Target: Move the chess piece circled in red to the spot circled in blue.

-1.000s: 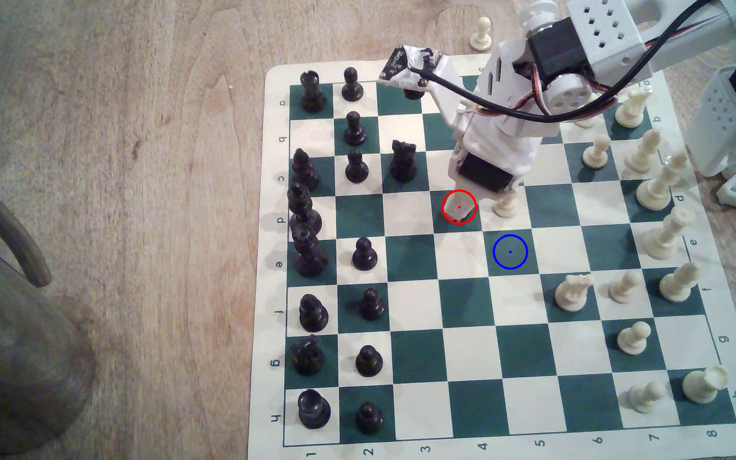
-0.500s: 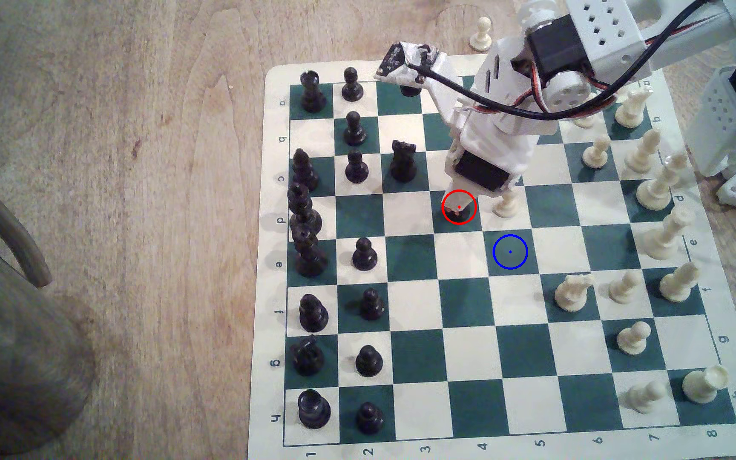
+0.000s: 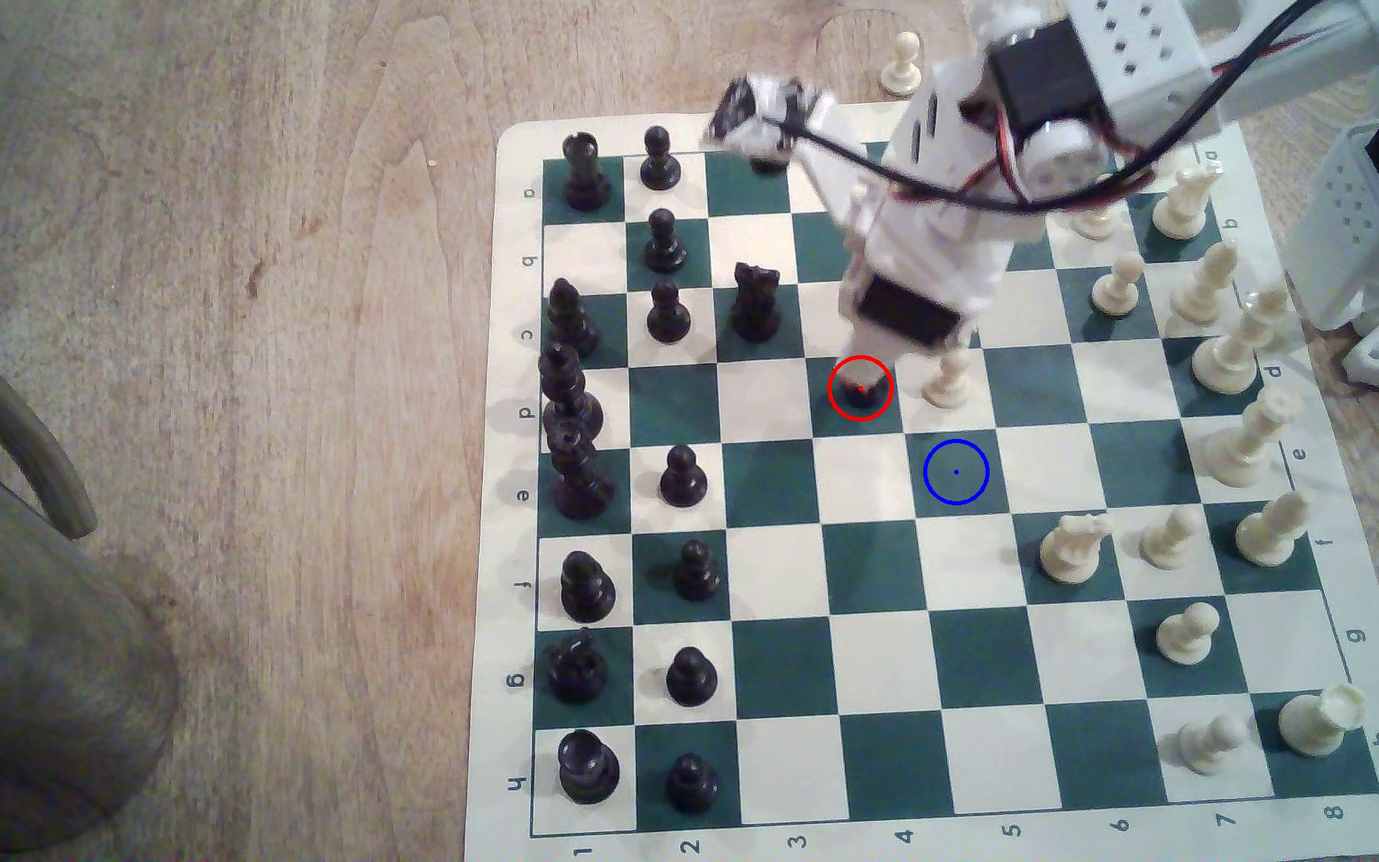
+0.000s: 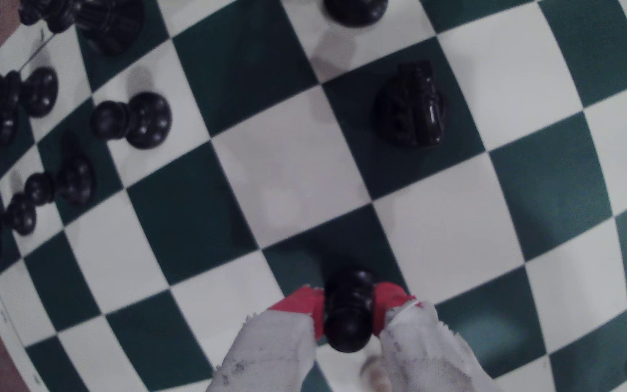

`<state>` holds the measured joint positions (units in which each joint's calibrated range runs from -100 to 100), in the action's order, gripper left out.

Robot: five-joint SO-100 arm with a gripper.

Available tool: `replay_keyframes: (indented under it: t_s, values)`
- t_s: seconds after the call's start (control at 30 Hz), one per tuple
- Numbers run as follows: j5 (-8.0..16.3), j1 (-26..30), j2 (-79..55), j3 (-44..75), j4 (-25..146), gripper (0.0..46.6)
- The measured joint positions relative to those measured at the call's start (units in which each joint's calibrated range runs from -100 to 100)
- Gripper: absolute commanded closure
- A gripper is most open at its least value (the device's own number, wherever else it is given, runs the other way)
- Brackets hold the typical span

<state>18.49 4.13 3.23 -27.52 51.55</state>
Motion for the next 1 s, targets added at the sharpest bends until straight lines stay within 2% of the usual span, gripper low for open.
replay_keyframes:
  t_s: [0.23, 0.53, 0.87, 1.0]
  values:
    - [0.00, -0.07, 7.29, 3.89, 7.81, 45.3]
    - [0.68, 5.24, 17.85, 3.89, 16.02, 45.3]
    - [1.42, 11.65, 20.70, -9.04, 8.84, 45.2]
    - [1.42, 11.28, 17.93, -10.94, 5.58, 45.2]
